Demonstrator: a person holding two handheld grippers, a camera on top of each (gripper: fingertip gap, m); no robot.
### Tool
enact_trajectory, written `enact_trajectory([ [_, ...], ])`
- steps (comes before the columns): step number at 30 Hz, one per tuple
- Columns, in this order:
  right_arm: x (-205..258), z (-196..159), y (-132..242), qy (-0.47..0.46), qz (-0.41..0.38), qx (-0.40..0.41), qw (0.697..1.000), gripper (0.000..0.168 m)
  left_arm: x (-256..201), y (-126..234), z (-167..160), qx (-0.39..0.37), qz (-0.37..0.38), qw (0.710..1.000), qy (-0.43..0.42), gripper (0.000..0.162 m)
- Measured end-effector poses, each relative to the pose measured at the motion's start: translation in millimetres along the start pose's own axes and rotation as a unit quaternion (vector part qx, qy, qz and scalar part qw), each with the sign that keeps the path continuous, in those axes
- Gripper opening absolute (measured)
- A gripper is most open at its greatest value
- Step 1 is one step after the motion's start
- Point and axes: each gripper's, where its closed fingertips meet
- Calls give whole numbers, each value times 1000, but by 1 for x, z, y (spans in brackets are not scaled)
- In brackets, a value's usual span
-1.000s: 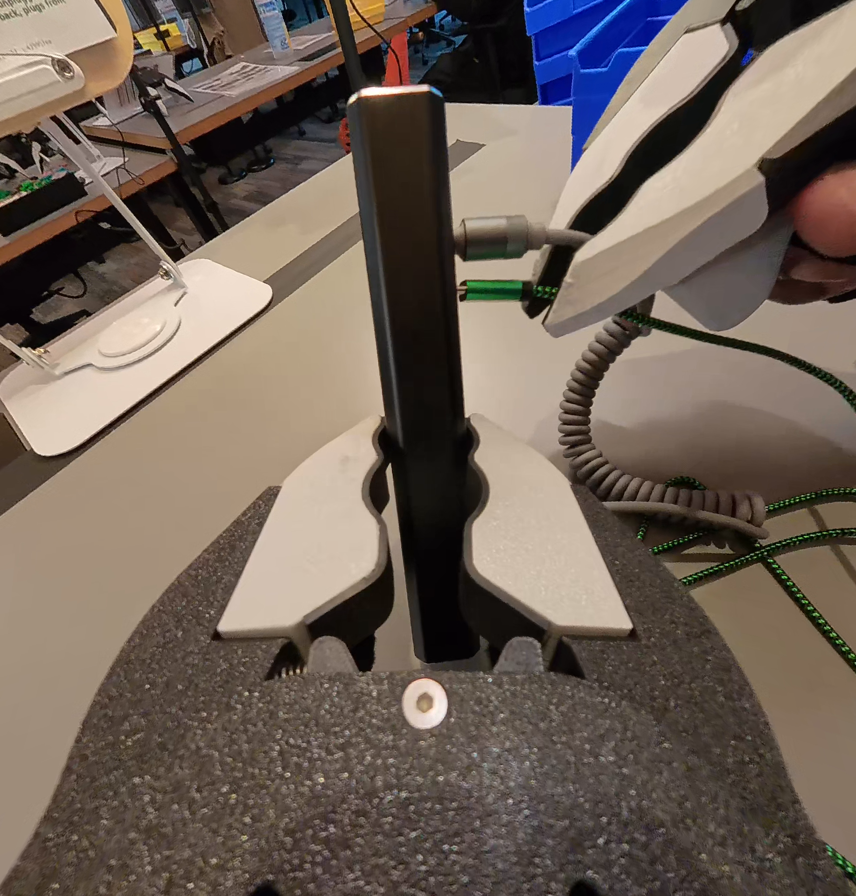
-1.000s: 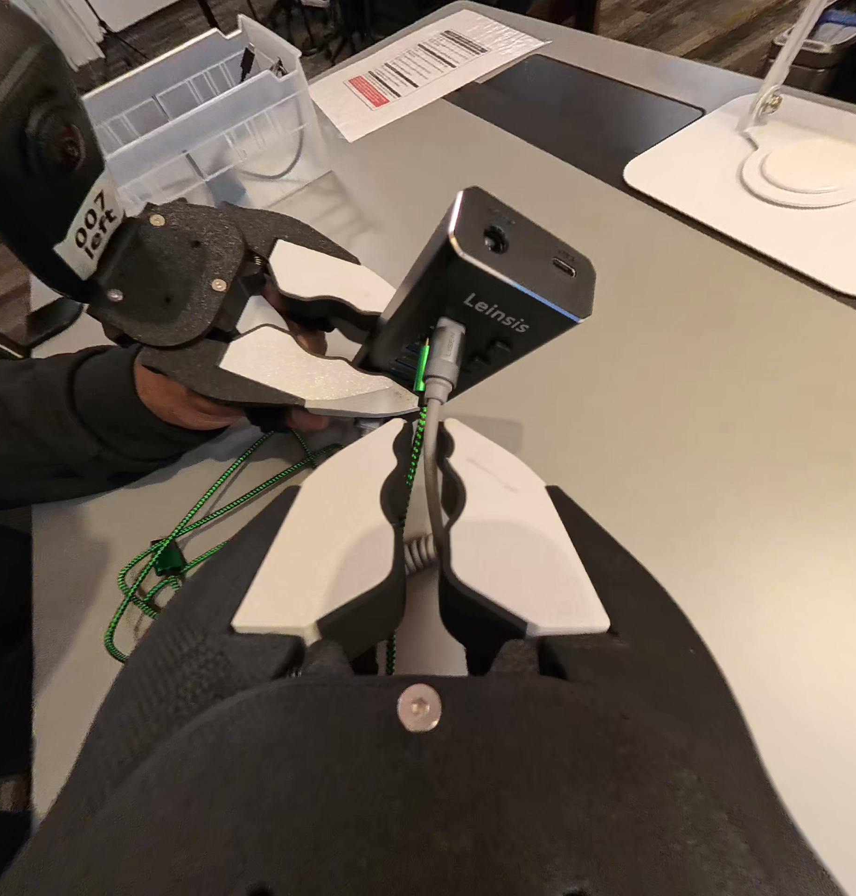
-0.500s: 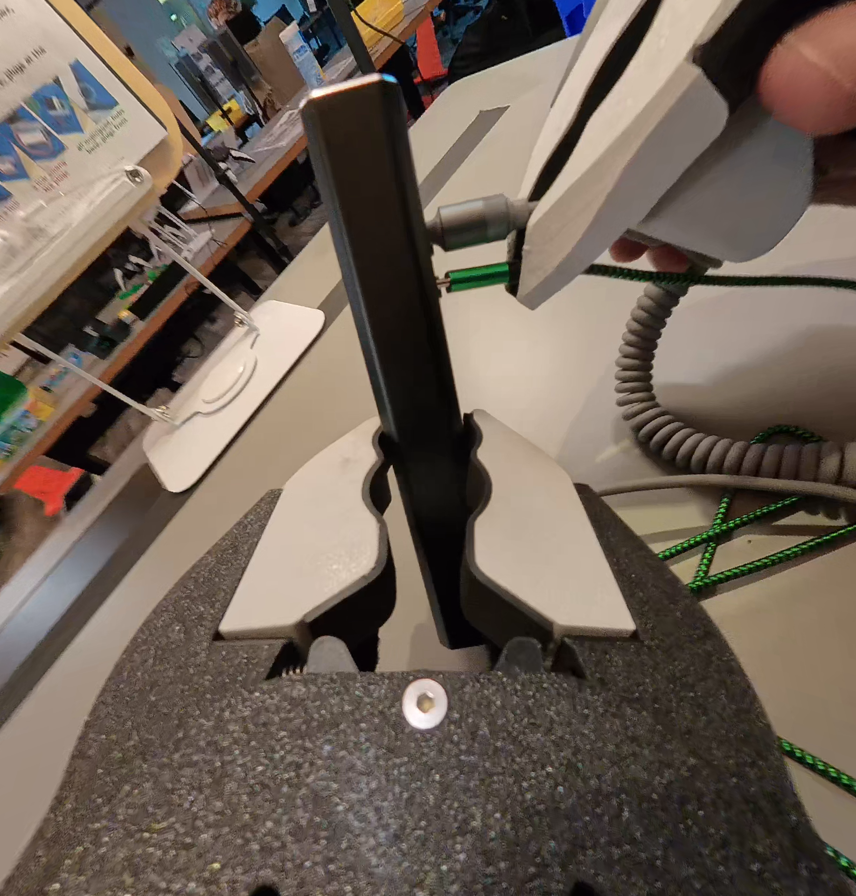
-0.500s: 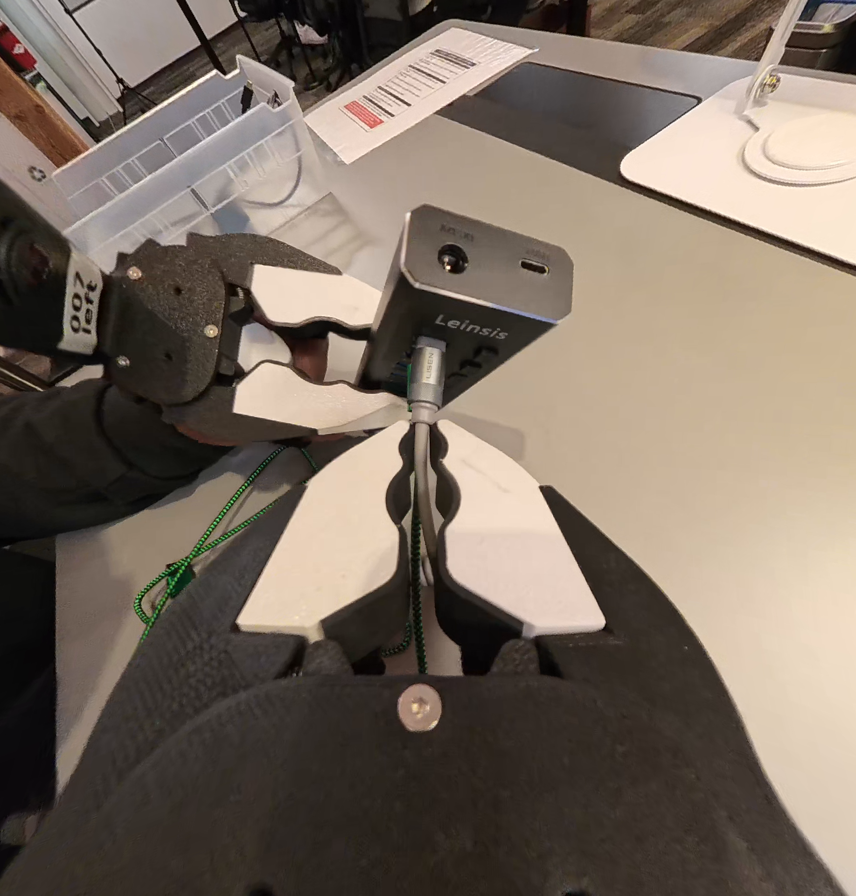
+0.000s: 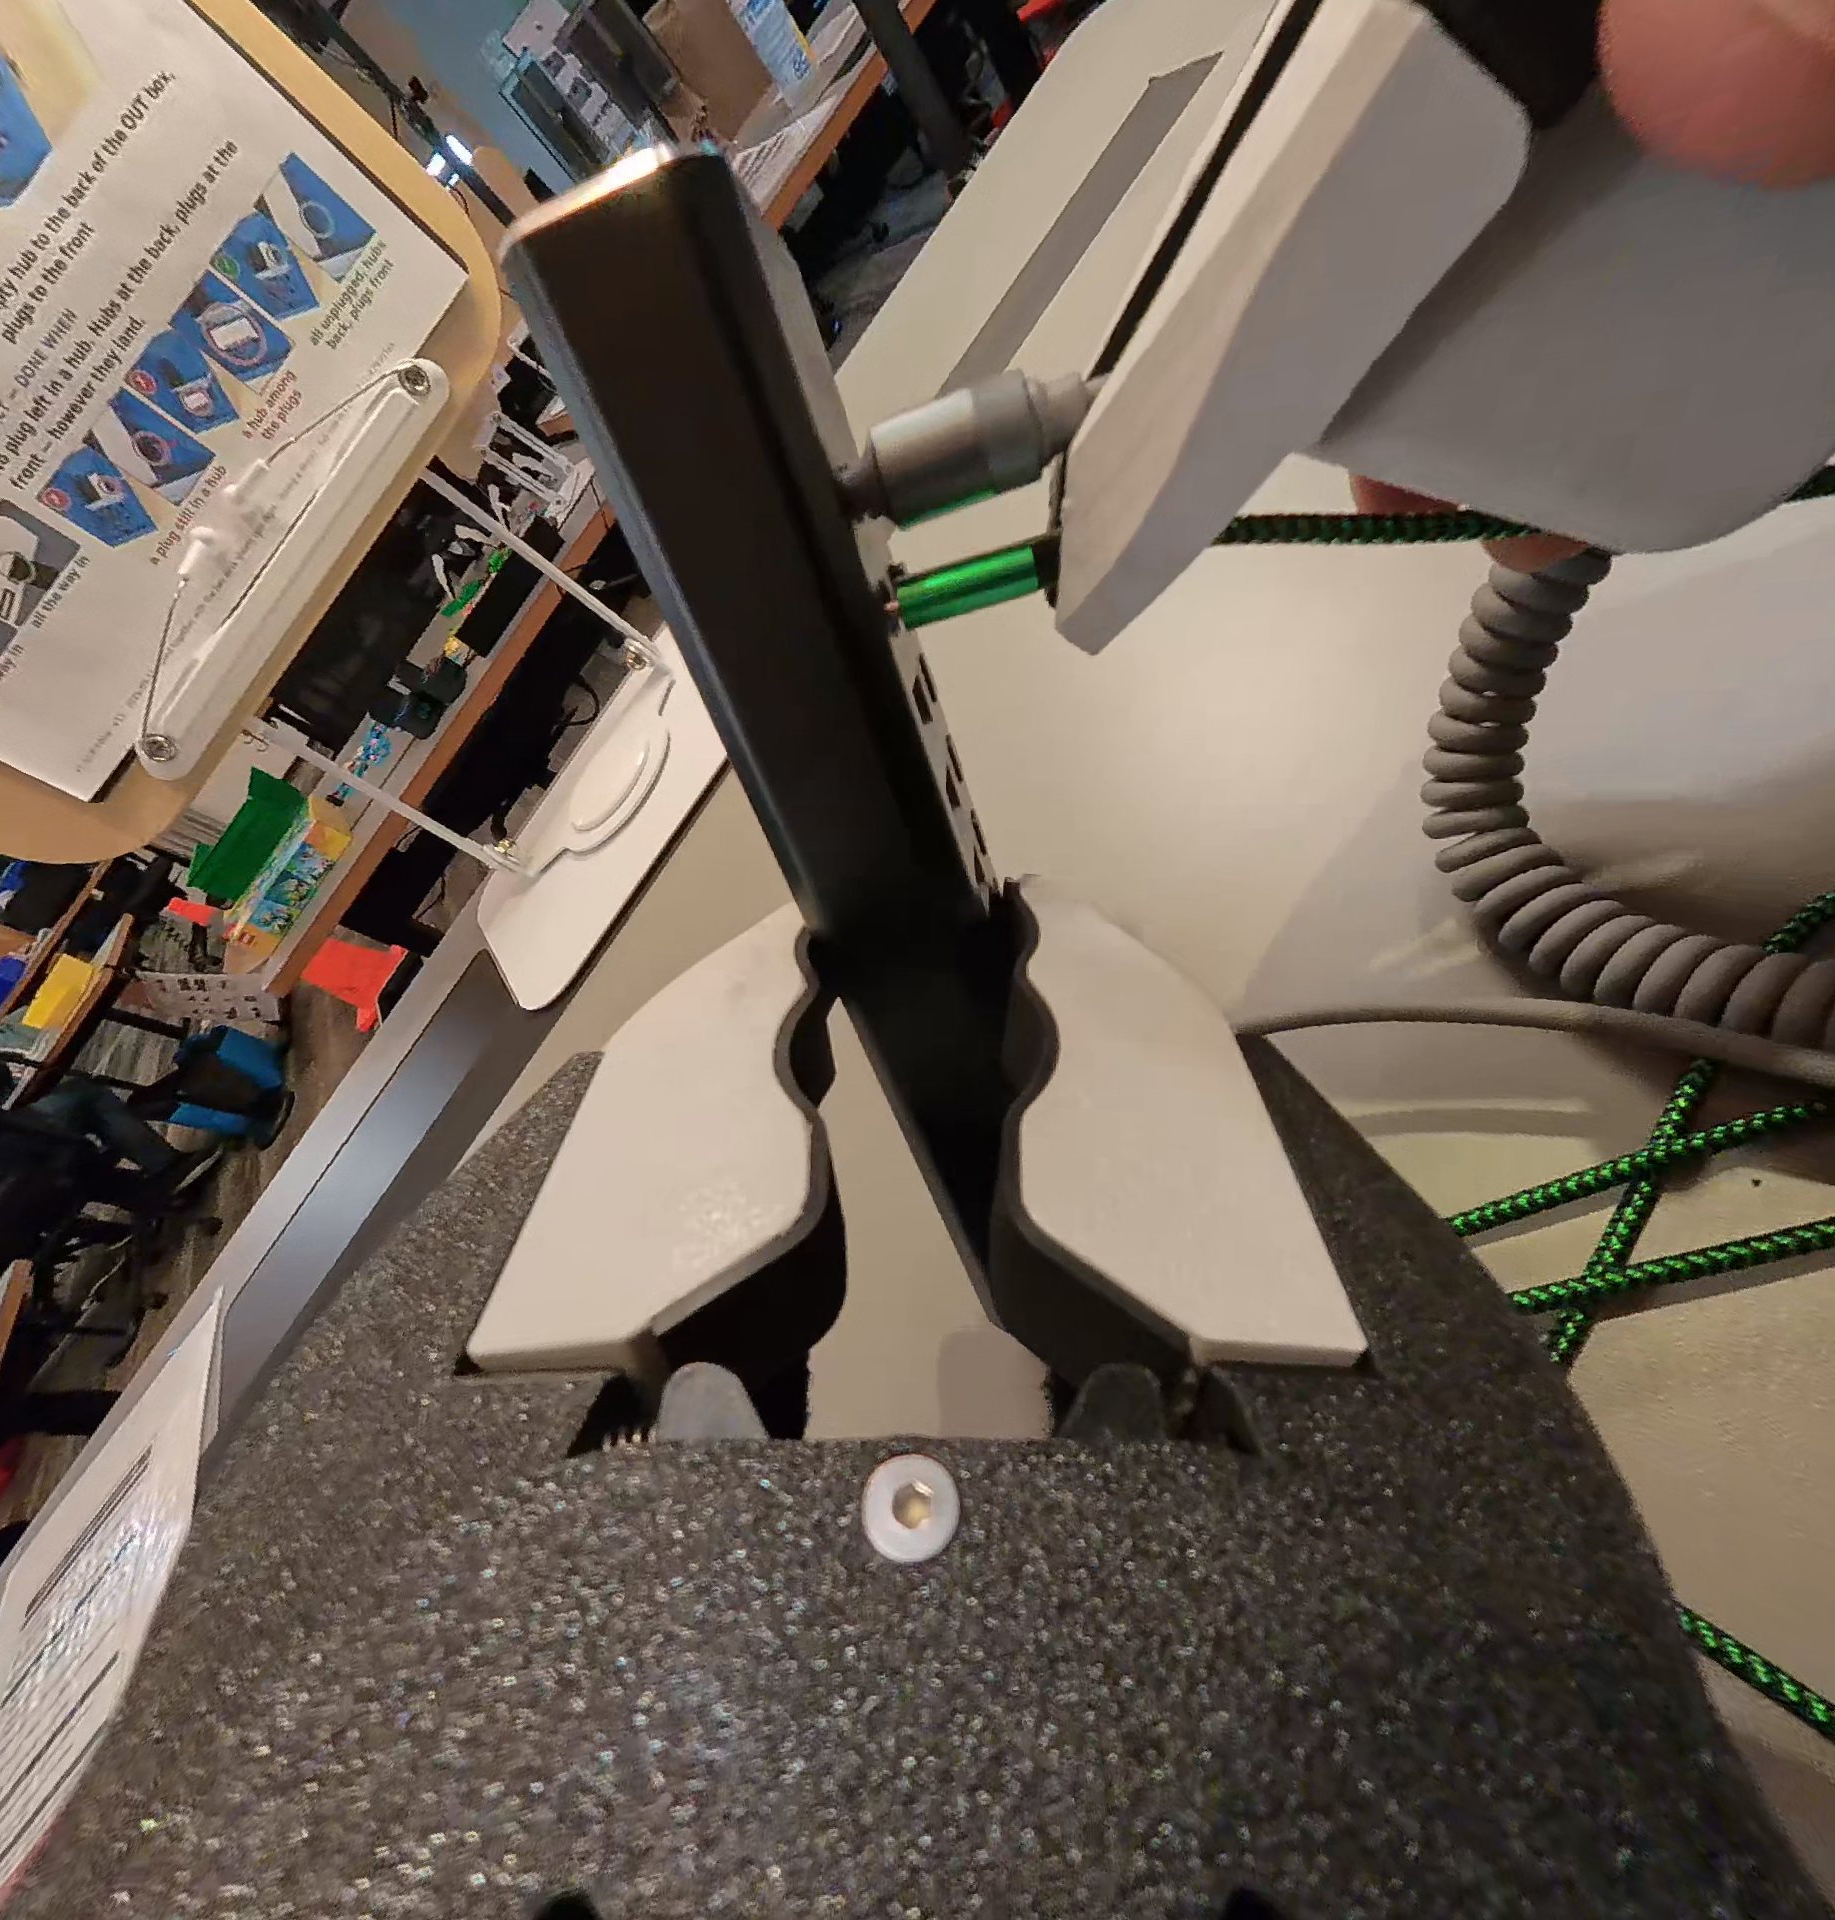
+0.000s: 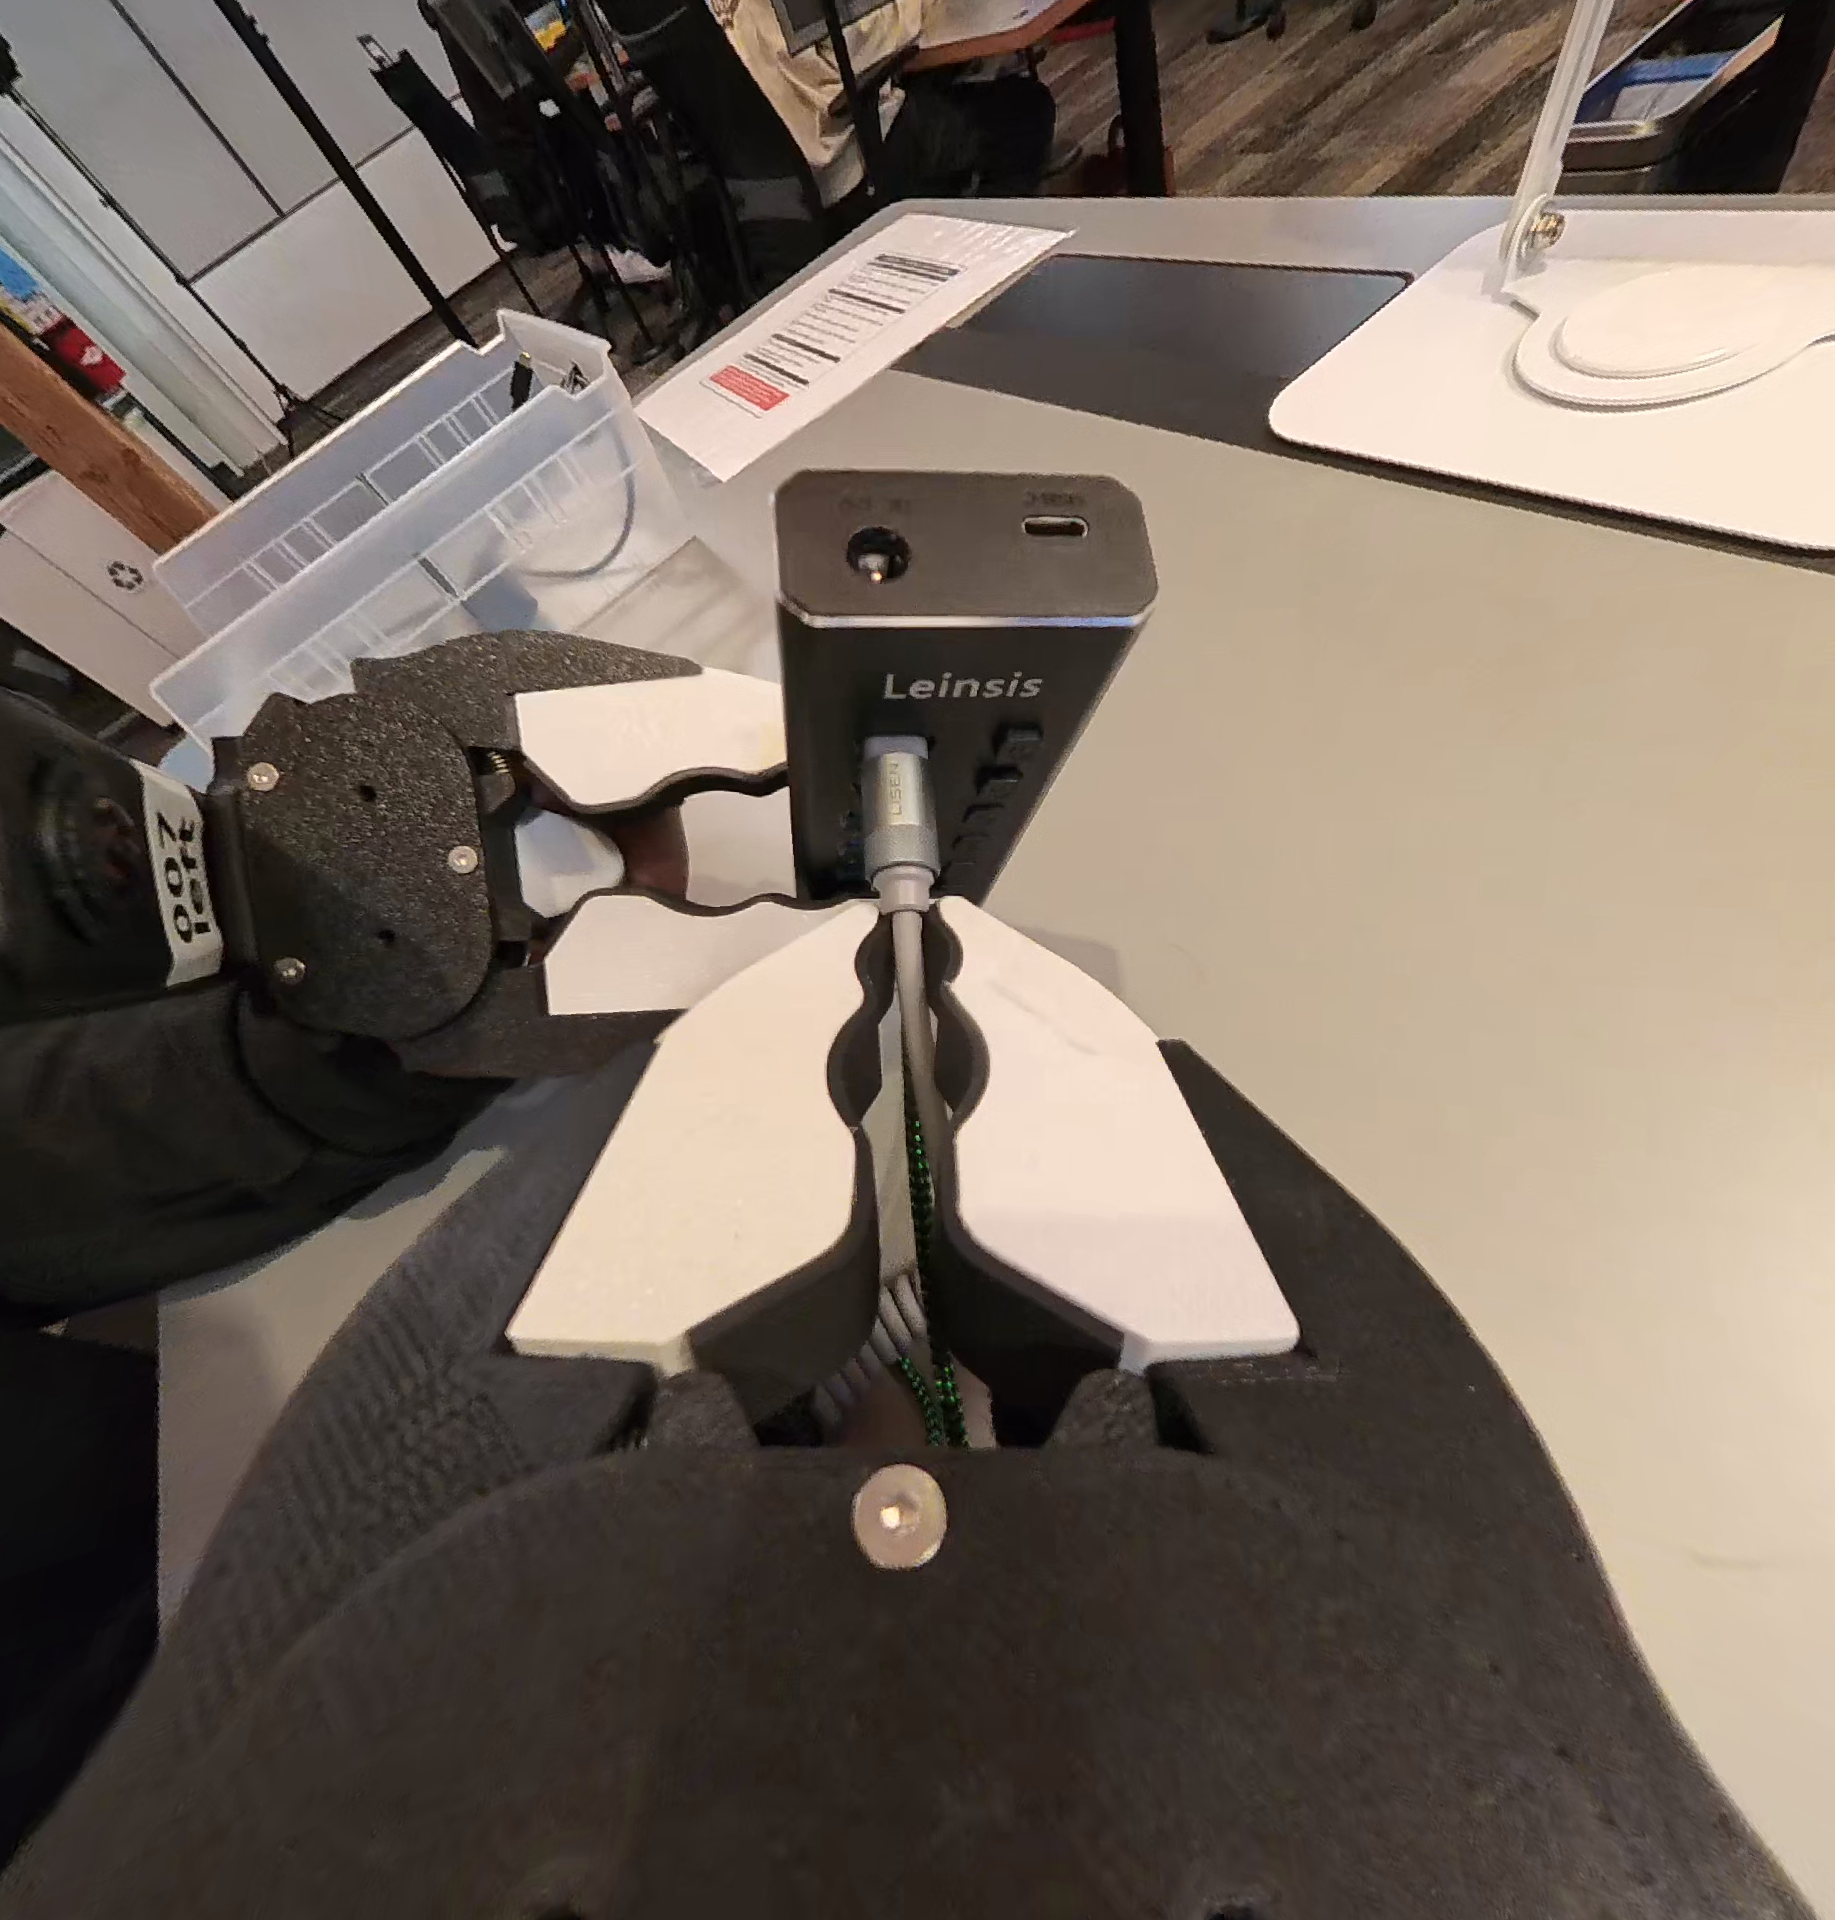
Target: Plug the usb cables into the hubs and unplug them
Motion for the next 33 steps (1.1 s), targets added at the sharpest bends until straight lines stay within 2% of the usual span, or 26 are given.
enact_trajectory([
  [9,-1,3,-5,-42,-28,-41,998,7,2,0,1,9,23,1000,-13,30],
  [15,1,3,-6,-24,-8,-39,999,7,8,2,1,-13,8,999,38,28],
  [20,4,10,-5,-6,-9,-75,997,22,10,5,4,-31,11,998,56,27],
  [23,3,14,-2,4,-18,-95,995,11,11,7,7,-48,12,996,69,27],
  [33,4,12,-2,15,-20,-82,996,9,4,2,4,-55,-17,997,44,30],
])
Point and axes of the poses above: each gripper's, where its closed fingertips meet, y back along the fingers, z out of its top, x = y × z across the jaws, and after that the axes turned 2 degrees about -y, right-handed
